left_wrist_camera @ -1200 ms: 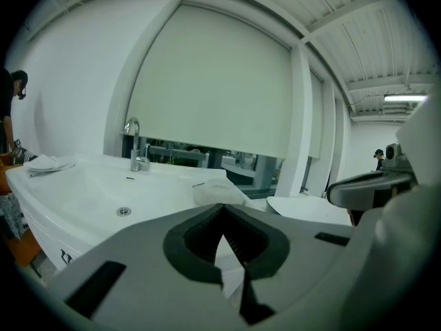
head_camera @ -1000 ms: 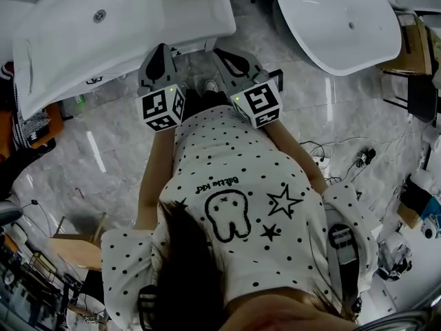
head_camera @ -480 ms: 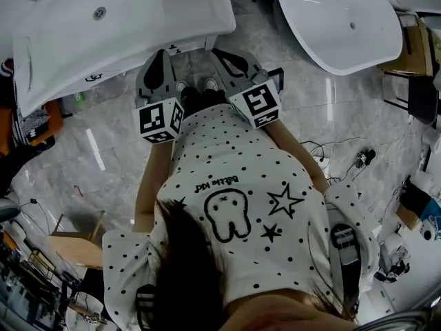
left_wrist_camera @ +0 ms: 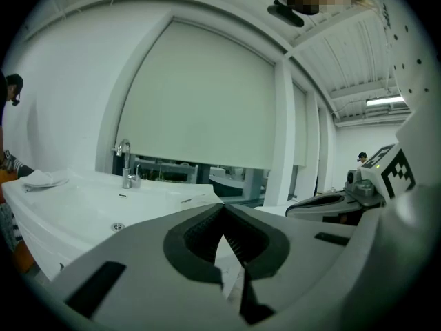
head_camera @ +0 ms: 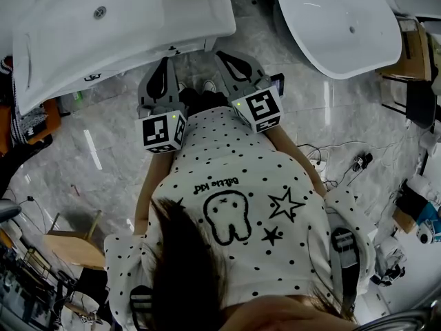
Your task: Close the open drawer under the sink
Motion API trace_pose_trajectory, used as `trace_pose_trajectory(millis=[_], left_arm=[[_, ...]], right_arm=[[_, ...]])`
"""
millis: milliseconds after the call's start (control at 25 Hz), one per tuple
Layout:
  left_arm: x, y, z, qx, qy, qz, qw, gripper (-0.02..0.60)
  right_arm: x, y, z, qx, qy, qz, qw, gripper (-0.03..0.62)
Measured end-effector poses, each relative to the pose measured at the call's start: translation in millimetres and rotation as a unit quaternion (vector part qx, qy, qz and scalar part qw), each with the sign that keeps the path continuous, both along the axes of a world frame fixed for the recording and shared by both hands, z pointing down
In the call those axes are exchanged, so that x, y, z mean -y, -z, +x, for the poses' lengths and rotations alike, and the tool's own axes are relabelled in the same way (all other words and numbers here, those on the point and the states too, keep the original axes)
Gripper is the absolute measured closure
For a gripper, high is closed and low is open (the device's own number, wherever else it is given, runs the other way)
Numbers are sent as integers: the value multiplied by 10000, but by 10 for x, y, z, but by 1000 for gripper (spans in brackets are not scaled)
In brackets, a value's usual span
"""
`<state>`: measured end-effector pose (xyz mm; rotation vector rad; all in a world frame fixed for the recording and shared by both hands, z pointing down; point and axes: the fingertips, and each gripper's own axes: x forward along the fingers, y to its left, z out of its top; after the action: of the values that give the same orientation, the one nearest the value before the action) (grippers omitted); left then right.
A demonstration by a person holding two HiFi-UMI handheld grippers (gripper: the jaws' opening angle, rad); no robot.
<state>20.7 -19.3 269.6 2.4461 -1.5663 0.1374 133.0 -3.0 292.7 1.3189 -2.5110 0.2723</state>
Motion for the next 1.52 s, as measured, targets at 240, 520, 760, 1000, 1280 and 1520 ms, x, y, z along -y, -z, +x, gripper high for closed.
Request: trace_pose_trajectory(millis=[240,520,760,1000,1280,1520], left_arm=[[-30,125,-32,2,-33,124,9999,577],[-14,158,69,154,-220,225,9994,577],[6,109,167,209,-387,225,9988,577],[56,93,144,164,-242,180,9994,577],[70,122,172,174,-222,179,9994,577],[66,114,206,177,-262,186,9993,577]], right_arm=[[28,26,25,34,-68,2,10000,579],[67,35,-5,18,47,56,10000,579],[90,-2,-71,-146,285,109,9994,579],[128,-16,-16,-128,260,84,9995,579],[142,-9,22,-128,274,33,9995,579],[146,-30,43,-80,271,2,9996,579]])
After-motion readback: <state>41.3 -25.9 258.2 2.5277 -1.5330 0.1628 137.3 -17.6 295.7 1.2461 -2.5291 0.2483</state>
